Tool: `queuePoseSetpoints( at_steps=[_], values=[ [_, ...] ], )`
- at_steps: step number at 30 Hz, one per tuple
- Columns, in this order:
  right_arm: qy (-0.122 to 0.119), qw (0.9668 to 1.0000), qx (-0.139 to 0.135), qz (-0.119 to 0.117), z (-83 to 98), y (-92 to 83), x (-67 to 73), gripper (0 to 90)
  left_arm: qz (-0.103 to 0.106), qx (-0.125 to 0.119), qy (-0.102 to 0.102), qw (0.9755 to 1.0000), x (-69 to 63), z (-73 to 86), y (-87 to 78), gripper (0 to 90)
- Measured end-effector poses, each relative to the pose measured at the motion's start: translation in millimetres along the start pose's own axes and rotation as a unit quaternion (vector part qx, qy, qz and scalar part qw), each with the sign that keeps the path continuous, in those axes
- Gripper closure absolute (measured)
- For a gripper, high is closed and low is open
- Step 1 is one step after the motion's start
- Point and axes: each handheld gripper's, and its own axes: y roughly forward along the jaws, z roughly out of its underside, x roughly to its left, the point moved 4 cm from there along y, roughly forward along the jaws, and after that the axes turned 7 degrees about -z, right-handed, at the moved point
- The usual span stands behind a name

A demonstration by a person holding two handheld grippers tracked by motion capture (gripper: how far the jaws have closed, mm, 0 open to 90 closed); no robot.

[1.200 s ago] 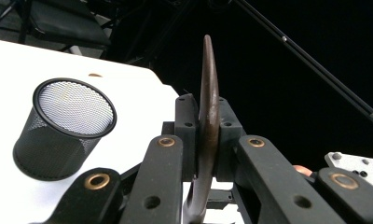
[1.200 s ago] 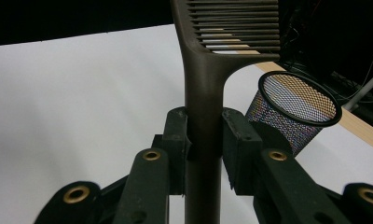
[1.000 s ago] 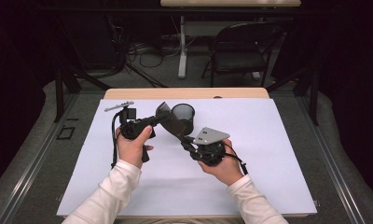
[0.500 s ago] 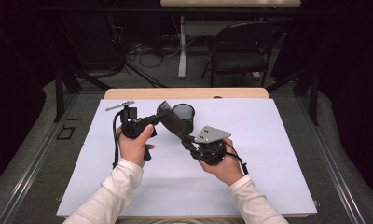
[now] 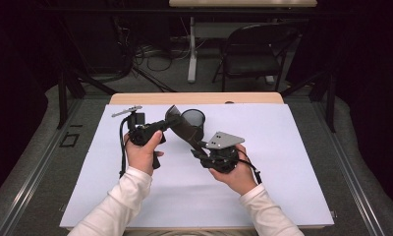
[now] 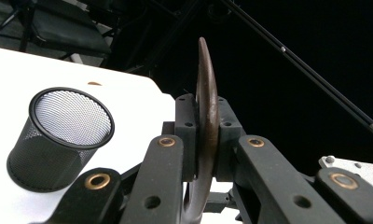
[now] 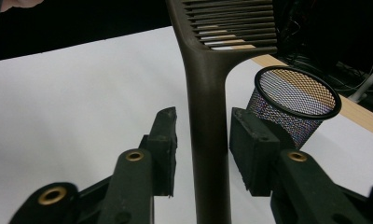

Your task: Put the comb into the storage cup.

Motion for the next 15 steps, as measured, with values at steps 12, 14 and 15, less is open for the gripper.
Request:
queuePoseSetpoints(
  at_steps=[12, 14, 15],
  values=[
    [0.023, 0.9997, -0.009, 0.002, -1.7, -2.1, -4.8, 49.7, -0.011, -0.012, 0.004, 0.9999, 6.0, -2.2, -1.7, 84.5],
    [0.031, 0.9995, -0.010, 0.000, -2.1, -2.0, -5.7, 47.2, -0.013, -0.014, 0.005, 0.9998, 7.3, -2.5, -1.8, 84.4],
    [0.038, 0.9992, -0.007, -0.002, -2.4, -1.9, -6.0, 46.5, -0.014, -0.014, 0.005, 0.9998, 8.0, -2.7, -1.9, 84.5]
  ],
)
